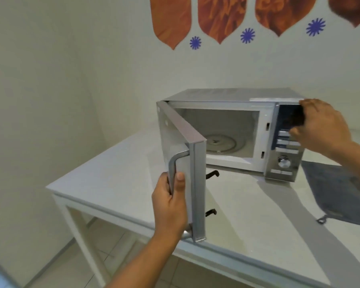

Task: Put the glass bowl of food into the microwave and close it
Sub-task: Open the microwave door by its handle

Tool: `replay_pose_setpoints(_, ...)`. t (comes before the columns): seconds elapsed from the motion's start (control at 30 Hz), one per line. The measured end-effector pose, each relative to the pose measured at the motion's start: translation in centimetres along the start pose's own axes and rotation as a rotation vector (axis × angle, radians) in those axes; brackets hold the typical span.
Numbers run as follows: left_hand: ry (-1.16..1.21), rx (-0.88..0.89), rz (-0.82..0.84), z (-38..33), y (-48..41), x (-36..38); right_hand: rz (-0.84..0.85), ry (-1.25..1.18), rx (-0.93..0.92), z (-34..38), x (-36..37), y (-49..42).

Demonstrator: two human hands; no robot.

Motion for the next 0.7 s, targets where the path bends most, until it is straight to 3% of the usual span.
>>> replay_pose_setpoints(0.43,-0.073,0.084,-0.117,2.4,-0.8,-10.5,0.122,0.093,0.158,2.8,-0.4,1.0)
replay_pose_setpoints(0.5,-0.154,0.196,-0.17,2.0,-0.6,-10.4,0.102,0.028,0.201,3.5,-0.3,2.6)
replay_pose_setpoints(0.6,-0.274,0.524,-0.253,0.6,0.2,-9.0,0.13,-0.023,0.157,4.6,0.6,6.2)
replay_pose_setpoints(0.7,-0.277,0.836,-0.138,-0.7,1.5,-5.9,0.217,-0.018,0.075,5.2,1.8,10.8)
Point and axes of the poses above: each hand's wrist, its own y-axis away from the middle knuckle, its own x-axis out of the palm, z = x × y, the point moved 1 cm from there along -y, towards the middle knuckle, and after that the axes turned 2 degrees about -y, right-handed, at the moved point
